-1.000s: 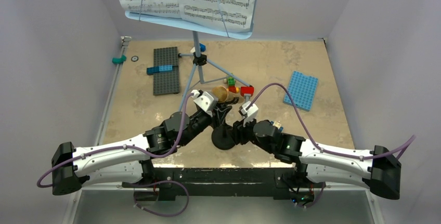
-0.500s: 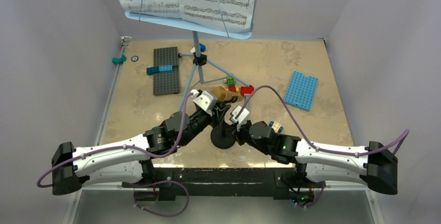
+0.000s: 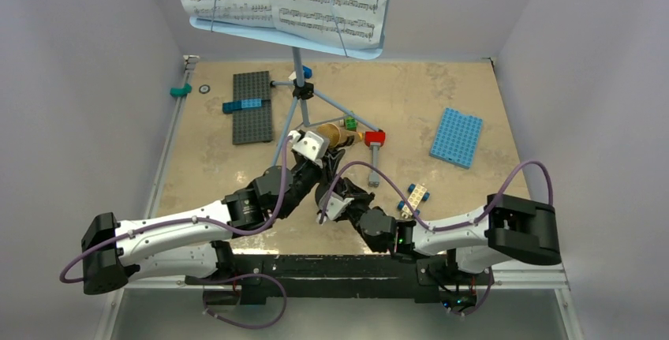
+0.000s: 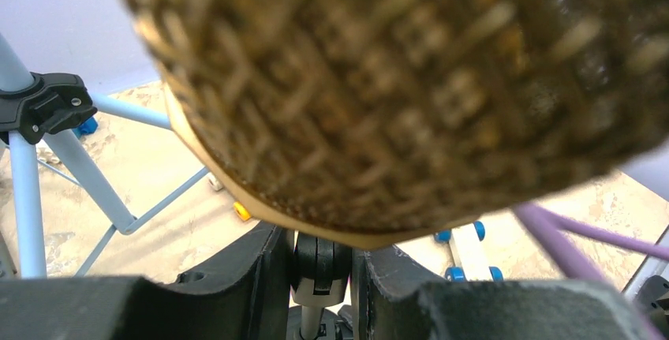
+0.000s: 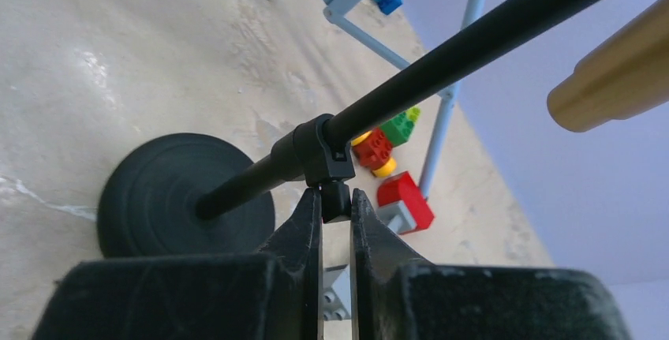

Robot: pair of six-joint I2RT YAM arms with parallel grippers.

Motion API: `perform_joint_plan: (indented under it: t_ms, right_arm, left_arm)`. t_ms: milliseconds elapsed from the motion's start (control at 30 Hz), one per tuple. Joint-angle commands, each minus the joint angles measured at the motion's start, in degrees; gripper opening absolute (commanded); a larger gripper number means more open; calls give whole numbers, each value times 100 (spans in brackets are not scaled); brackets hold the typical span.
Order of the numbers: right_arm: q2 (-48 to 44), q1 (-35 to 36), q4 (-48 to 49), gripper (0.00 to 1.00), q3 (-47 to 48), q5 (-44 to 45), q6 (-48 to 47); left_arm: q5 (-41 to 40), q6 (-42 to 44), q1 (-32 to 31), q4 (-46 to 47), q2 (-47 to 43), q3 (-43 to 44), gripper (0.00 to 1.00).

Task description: Pack up the instrument practice props

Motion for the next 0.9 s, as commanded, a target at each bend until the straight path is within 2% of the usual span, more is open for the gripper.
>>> perform_joint_plan:
  t_ms: [0,67,100,133,167,200,233,267,333,567,633,733,867]
  right_arm:
    - [256,-170,1686,0,-114,1399,-1431]
    - [22,-148,1034,0,-31,1374,-896]
    - [-213,-148,166,0,93,1296,-365]
    - [-600,-151,-1203,0,429,1089,576]
    - [-784,-194,-2531,11,684,589,1521]
    - [-1066,-233,-3149,30,741,207,2091]
    - [-1330,-242,-3331,48,682,10,2413]
    - [-1656,-248,-3529,60,642,-203,2690]
    - [-1924,-250,-3767,72,573,-425,3148]
    - [-2586,-273,-4784,81,467,-1112,5168]
    - [-2999,-524,-4758,82,252,-1915,5919]
    - [-3525,-1572,-4209,82,-223,-3606,7033]
    - [-3787,-2235,-3619,82,-477,-4805,7894]
  left_arm:
    - [384,-504,-149,-786,127,-51,0]
    - [336,-489,-149,-795,102,-78,0]
    - [309,-487,-149,-808,87,-80,0]
    - [269,-487,-149,-832,75,-79,0]
    - [228,-487,-149,-851,63,-80,0]
    - [175,-479,-149,-856,52,-82,0]
    - [131,-464,-149,-860,52,-85,0]
    - [92,-457,-149,-867,50,-88,0]
    - [6,-453,-149,-857,67,-89,0]
    - [-46,-433,-149,-828,147,-20,0]
    - [-42,-434,-149,-824,118,-18,0]
    - [-47,-417,-158,-789,65,-17,0]
    - [-42,-381,-183,-762,10,-5,0]
